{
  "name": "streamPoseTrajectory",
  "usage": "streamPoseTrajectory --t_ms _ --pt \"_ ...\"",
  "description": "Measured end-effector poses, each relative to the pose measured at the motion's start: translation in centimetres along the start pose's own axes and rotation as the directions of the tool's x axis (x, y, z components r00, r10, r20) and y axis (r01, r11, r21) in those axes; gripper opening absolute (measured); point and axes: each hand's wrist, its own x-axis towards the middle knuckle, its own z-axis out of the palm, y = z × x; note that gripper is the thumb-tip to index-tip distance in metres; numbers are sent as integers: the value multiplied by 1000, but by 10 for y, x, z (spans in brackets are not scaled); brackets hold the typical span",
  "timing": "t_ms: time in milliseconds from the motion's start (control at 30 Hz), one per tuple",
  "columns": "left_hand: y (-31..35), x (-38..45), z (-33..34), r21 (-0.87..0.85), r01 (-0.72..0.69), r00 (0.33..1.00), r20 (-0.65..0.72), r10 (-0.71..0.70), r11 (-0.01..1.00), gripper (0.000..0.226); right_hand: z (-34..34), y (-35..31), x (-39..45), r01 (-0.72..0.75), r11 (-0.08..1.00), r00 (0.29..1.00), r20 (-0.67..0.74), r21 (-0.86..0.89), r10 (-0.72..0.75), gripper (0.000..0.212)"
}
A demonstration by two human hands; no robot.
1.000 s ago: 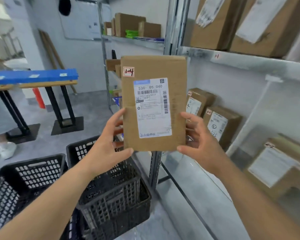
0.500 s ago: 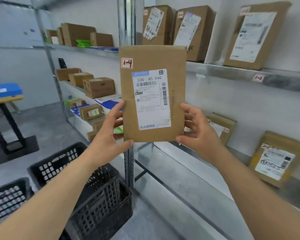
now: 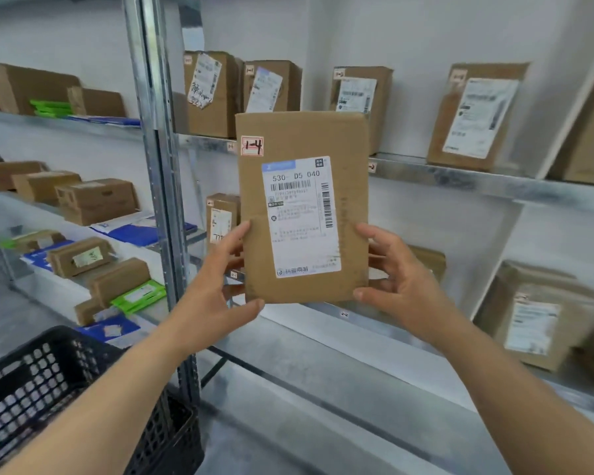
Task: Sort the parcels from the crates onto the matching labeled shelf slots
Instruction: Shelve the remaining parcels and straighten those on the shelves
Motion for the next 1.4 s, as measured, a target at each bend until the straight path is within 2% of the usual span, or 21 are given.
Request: streamPoseTrajectory --t_ms 267,633,767,933,1100,1267,1400 --pt "60 22 96 -42 -92 990 104 96 995 101 -95 -7 -82 -52 999 985 -165 -14 49 82" --pt "195 63 320 -216 -261 924 225 308 941 104 -303 -23 -243 -154 970 904 -422 -187 63 86" --pt "240 65 390 -257 -303 895 253 367 918 100 -365 -26 -296 -183 961 881 -468 -205 68 81" --pt "291 63 469 -293 -350 870 251 425 890 105 -435 -28 -355 -218 943 855 -516 -252 60 84" --pt "337 70 534 -336 -356 842 289 455 872 95 -490 -30 -402 -248 933 807 -588 -260 50 84" --pt "377 92 593 -414 -374 791 324 518 830 96 -540 -30 -433 -256 929 751 -660 -267 17 82" --pt "404 110 642 -426 -444 743 317 590 788 99 -581 -28 -451 -273 915 717 -697 -296 -12 80"
